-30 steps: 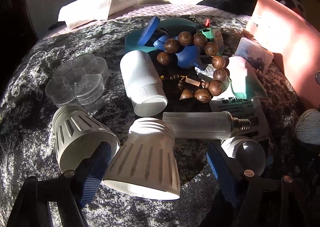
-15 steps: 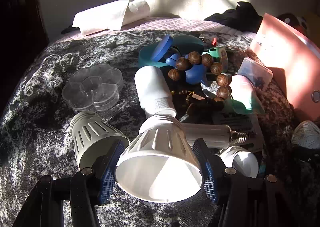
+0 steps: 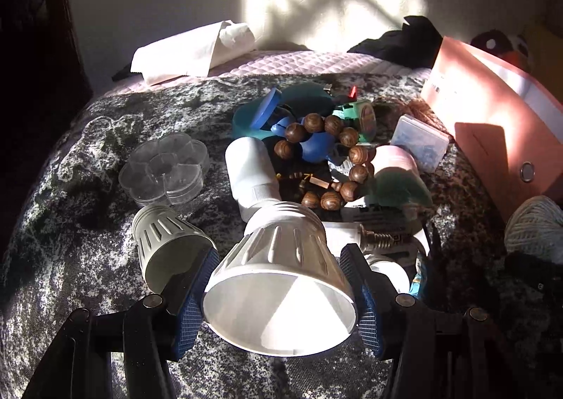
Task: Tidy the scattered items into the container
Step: 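Grasp the white ribbed lamp cup with the left tool while the right tool grasps the yarn ball, then carry the cup and yarn ball into the pink box and open both tools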
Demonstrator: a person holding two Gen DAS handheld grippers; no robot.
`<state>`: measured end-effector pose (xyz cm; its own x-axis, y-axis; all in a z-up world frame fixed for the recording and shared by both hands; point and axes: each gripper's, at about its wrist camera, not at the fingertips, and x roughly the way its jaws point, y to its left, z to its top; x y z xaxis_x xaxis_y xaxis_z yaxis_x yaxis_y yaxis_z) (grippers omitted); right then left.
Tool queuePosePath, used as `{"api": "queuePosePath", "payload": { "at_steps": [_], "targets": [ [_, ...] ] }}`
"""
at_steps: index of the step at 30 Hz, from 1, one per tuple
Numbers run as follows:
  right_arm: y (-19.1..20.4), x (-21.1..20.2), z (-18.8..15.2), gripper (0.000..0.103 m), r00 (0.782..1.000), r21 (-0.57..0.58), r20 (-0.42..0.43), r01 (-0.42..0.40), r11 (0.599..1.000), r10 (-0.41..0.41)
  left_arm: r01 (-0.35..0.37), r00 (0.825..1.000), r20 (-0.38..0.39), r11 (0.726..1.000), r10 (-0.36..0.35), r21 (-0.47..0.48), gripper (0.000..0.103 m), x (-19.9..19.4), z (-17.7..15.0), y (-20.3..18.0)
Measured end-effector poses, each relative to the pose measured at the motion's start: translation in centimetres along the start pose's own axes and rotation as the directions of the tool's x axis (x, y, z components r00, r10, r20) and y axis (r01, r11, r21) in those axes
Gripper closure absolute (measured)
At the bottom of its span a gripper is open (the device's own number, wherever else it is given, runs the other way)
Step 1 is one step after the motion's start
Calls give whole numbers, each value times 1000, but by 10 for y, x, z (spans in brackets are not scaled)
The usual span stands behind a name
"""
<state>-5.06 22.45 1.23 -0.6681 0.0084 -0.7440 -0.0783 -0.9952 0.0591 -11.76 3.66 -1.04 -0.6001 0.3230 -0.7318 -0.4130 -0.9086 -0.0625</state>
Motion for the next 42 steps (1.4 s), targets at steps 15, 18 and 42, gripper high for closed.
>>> {"api": "queuePosePath", "payload": {
  "at_steps": [15, 18, 42],
  "targets": [
    [-12, -63, -10, 40, 993, -9, 107, 44, 999, -43, 50, 996, 70, 998, -51, 25, 42, -43, 12, -50],
    [-26, -79, -13, 40, 989, 13, 132, 60, 998, -62, 69, 994, 81, 996, -72, 50, 42, -48, 15, -72],
    [-211, -167, 30, 39, 847, 352, 303, 327, 877, -437, 230, 960, 97, 935, -264, 270, 42, -34, 98, -308]
  ]
}}
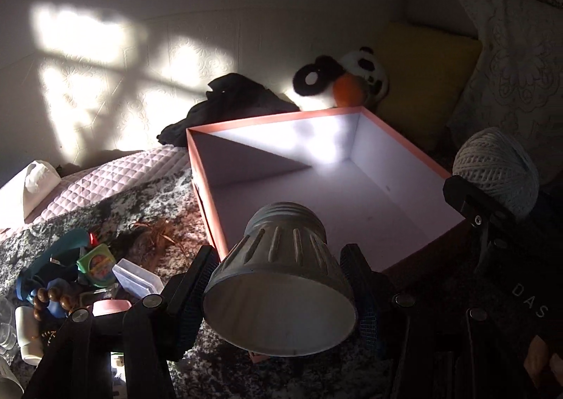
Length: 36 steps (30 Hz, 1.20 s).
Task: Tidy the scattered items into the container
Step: 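Carry the cup and yarn ball into the pink box and open both tools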
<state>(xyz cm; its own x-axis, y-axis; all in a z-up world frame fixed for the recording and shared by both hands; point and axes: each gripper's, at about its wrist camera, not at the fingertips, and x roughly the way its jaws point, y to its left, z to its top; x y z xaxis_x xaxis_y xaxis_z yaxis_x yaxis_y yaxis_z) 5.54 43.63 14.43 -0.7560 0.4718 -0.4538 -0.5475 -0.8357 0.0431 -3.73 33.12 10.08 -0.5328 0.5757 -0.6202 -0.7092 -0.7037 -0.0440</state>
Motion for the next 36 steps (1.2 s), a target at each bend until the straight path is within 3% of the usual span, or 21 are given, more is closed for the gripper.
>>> {"api": "queuePosePath", "payload": {
  "at_steps": [5, 13, 14, 15, 16, 18, 19, 28, 36],
  "targets": [
    [-19, 36, 17, 39, 998, 10, -19, 57, 998, -57, 5, 999, -38, 1000, -4, 23, 42, 35, 14, -25],
    [-32, 95, 19, 38, 991, 19, -129, 44, 999, -42, -42, 991, -124, 999, 41, -9, 41, 91, 22, -28],
    [-34, 100, 18, 37, 989, 24, -143, 47, 999, -43, -49, 990, -135, 999, 47, -14, 38, 98, 23, -28],
    [-37, 103, 18, 36, 988, 33, -146, 52, 998, -47, -60, 989, -136, 998, 57, -17, 28, 100, 24, -28],
    [-40, 106, 18, 33, 988, 42, -148, 57, 997, -51, -60, 991, -124, 998, 57, -26, 19, 99, 25, -26],
    [-45, 104, 19, 18, 990, 59, -123, 83, 995, -75, -61, 993, -100, 997, 56, -44, 14, 97, 26, -22],
    [-48, 101, 21, 16, 991, 69, -105, 91, 993, -83, -60, 994, -90, 997, 55, -52, 14, 94, 28, -21],
    [-39, 69, 32, 16, 998, 88, -18, 69, 994, -68, -84, 996, -36, 993, 82, -83, 13, 50, 29, 7],
    [14, 19, 23, 16, 999, 15, 37, -2, 1000, 1, -143, 990, -27, 975, 140, -170, 12, -14, -11, 62]
  ]
}}
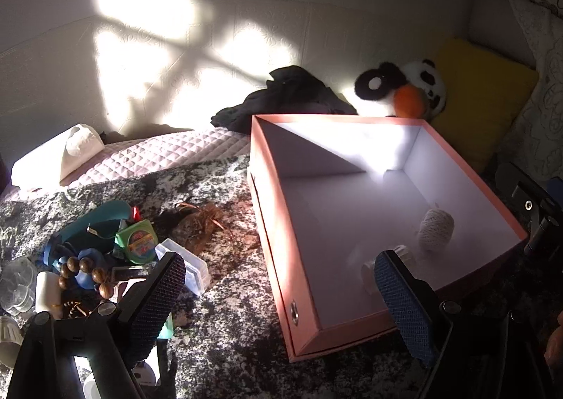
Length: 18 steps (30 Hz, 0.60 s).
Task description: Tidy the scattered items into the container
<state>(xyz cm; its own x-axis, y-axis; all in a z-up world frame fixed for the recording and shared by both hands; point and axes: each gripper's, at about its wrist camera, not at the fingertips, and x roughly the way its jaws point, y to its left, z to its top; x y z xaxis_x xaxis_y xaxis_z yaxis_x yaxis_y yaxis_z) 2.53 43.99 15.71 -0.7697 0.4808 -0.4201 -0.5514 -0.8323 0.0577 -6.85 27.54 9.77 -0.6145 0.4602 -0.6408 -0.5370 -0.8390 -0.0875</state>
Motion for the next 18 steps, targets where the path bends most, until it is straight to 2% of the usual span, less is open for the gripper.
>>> {"api": "queuePosePath", "payload": {
  "at_steps": [5, 11, 14, 18],
  "targets": [
    [47, -37, -14, 16, 996, -72, 9, -88, 994, 89, -65, 998, 0, 997, 65, -38, 9, -33, -44, 52],
    [107, -69, -57, 16, 982, -170, -30, -189, 967, 186, -147, 988, -66, 982, 140, -117, 9, -51, -100, 127],
    [138, -73, -84, 16, 966, -206, -91, -255, 945, 241, -164, 985, -89, 972, 150, -168, 9, -57, -117, 157],
    [181, -68, -118, 16, 931, -261, -185, -354, 898, 313, -193, 978, -106, 968, 177, -163, 9, -59, -136, 178]
  ]
}}
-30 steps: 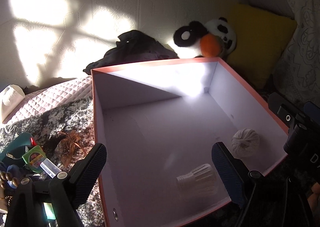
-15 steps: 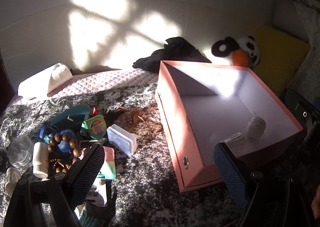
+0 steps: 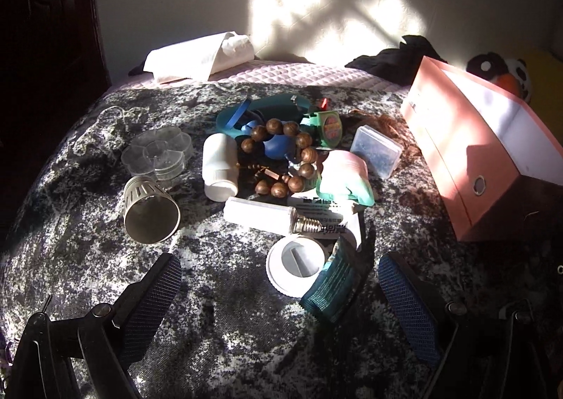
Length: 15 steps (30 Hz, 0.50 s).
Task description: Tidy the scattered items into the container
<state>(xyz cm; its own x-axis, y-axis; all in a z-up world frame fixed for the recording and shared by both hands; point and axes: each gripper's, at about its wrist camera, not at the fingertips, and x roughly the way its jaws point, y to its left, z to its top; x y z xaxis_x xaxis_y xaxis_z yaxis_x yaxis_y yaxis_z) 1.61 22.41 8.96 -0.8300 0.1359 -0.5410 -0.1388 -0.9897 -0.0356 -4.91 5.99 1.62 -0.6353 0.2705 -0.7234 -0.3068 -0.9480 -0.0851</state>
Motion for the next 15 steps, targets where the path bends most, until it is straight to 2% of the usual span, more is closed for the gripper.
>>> {"api": "queuePosePath", "payload": {
  "at_steps": [3, 8, 15],
  "targets": [
    [29, 21, -15, 17, 997, -39, -58, -56, 998, 54, -22, 1000, -15, 1000, 22, 8, 9, 8, -10, 15],
    [63, 56, -39, 17, 985, -104, -147, -102, 989, 86, -38, 997, -60, 999, 38, -8, 9, 28, -23, 45],
    [77, 102, -53, 17, 959, -104, -244, -177, 979, 147, -25, 993, -116, 998, 19, -55, 9, 47, -27, 72]
  ]
}}
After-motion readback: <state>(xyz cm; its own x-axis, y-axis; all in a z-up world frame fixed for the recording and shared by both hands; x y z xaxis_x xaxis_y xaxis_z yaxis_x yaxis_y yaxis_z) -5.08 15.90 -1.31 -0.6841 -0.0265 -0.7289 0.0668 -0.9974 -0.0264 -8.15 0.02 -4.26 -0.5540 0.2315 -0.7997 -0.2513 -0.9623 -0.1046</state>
